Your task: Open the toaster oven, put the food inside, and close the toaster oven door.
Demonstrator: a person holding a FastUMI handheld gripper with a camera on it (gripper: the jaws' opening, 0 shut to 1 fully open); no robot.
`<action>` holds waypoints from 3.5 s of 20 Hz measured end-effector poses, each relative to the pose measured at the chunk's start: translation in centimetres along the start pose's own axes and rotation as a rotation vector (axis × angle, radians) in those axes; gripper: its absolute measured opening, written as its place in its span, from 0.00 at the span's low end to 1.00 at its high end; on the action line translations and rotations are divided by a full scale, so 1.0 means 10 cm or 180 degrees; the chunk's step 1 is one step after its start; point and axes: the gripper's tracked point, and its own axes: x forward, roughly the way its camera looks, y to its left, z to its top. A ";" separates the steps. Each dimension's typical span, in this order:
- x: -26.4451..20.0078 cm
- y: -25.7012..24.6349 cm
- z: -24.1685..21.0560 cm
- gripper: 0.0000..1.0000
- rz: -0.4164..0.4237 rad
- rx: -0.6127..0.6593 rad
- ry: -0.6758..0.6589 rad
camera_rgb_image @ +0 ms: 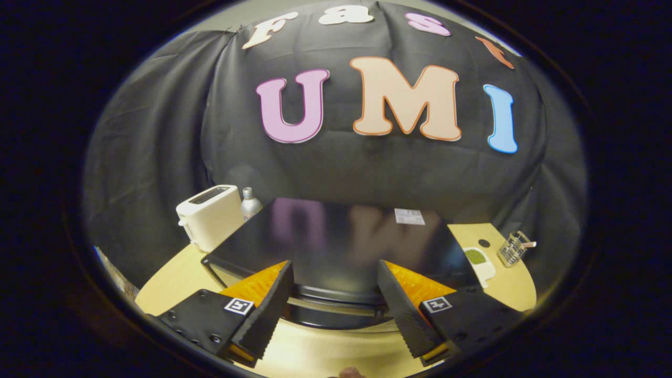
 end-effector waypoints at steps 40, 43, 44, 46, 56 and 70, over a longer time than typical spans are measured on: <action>-1.03 0.37 -2.19 1.00 0.0369 0.0001 0.1248; -1.02 0.40 -2.19 0.99 0.0439 -0.0060 0.1218; -1.01 0.40 -2.17 0.99 0.0455 -0.0063 0.1217; -1.03 0.42 -2.12 0.99 0.0526 -0.0058 0.1182; -1.14 0.07 -0.66 0.99 0.0597 0.0059 0.0170; -1.35 -1.95 0.14 0.99 -0.0148 0.0523 -0.0518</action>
